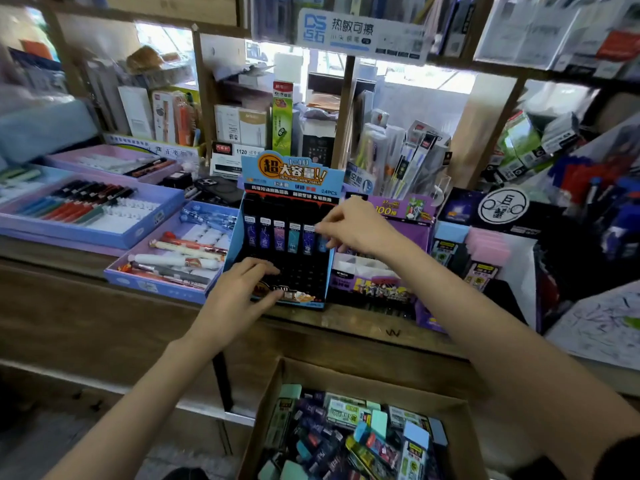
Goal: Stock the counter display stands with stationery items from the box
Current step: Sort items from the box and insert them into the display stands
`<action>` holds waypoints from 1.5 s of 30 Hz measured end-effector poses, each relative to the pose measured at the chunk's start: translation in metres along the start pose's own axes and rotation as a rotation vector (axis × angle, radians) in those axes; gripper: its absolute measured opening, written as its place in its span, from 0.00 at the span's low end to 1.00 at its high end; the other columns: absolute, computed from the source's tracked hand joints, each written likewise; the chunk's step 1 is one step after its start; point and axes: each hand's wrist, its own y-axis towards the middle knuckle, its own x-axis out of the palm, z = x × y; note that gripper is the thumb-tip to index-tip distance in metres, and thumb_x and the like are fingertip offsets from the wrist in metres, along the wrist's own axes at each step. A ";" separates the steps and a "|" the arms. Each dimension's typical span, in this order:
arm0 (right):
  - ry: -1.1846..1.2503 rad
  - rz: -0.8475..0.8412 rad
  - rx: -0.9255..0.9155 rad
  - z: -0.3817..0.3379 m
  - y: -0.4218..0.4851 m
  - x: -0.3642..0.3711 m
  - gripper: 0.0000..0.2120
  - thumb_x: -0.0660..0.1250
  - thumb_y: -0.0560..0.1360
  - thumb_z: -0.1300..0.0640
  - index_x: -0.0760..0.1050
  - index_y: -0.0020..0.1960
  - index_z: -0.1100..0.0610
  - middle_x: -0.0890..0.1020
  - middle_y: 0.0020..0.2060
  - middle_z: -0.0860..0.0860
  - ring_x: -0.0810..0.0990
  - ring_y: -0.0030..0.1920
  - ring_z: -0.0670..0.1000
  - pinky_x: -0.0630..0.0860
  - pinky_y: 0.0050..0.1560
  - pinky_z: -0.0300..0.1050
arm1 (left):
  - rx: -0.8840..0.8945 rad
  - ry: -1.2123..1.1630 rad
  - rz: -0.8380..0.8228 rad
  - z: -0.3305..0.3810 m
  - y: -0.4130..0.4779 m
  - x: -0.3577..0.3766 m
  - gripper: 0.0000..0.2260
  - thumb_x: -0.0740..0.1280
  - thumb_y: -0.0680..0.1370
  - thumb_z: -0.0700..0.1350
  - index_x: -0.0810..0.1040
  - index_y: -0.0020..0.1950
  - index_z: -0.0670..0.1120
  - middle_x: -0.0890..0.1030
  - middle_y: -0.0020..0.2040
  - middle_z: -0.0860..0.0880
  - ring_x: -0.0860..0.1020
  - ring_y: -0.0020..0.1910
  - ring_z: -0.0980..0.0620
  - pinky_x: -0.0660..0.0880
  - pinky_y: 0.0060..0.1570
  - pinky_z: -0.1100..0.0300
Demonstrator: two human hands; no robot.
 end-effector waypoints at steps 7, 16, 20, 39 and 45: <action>-0.073 -0.237 -0.062 0.098 -0.146 0.037 0.11 0.67 0.76 0.52 0.79 0.56 0.53 0.80 0.46 0.44 0.75 0.42 0.33 0.70 0.42 0.23 | 0.075 -0.239 -0.142 0.041 -0.062 0.028 0.07 0.68 0.76 0.41 0.80 0.53 0.45 0.78 0.50 0.54 0.76 0.51 0.61 0.71 0.53 0.66; -0.275 -0.352 0.306 0.242 -0.255 0.139 0.16 0.62 0.79 0.54 0.72 0.66 0.54 0.76 0.63 0.51 0.76 0.59 0.51 0.74 0.57 0.47 | -0.335 -0.145 -0.500 0.028 -0.163 0.162 0.22 0.69 0.75 0.47 0.70 0.67 0.44 0.70 0.63 0.44 0.69 0.64 0.48 0.65 0.61 0.62; -0.221 -0.165 0.538 0.268 -0.271 0.164 0.25 0.61 0.78 0.48 0.62 0.72 0.54 0.71 0.66 0.54 0.74 0.63 0.54 0.75 0.57 0.48 | -0.578 0.016 -0.618 0.014 -0.200 0.193 0.34 0.66 0.77 0.53 0.53 0.77 0.46 0.52 0.76 0.39 0.52 0.76 0.42 0.56 0.68 0.60; 0.075 -0.106 0.444 0.260 -0.292 0.216 0.33 0.68 0.74 0.45 0.57 0.75 0.44 0.56 0.69 0.50 0.62 0.71 0.53 0.66 0.66 0.45 | -0.949 -0.218 -0.540 0.021 -0.212 0.196 0.35 0.76 0.69 0.45 0.62 0.68 0.36 0.63 0.67 0.35 0.67 0.64 0.38 0.65 0.64 0.53; 0.308 -0.088 0.584 0.250 -0.288 0.223 0.35 0.74 0.70 0.58 0.59 0.72 0.55 0.64 0.68 0.55 0.67 0.68 0.52 0.65 0.67 0.44 | -0.999 -0.314 -0.572 0.019 -0.216 0.198 0.37 0.77 0.68 0.47 0.62 0.67 0.34 0.74 0.64 0.39 0.72 0.64 0.41 0.69 0.62 0.56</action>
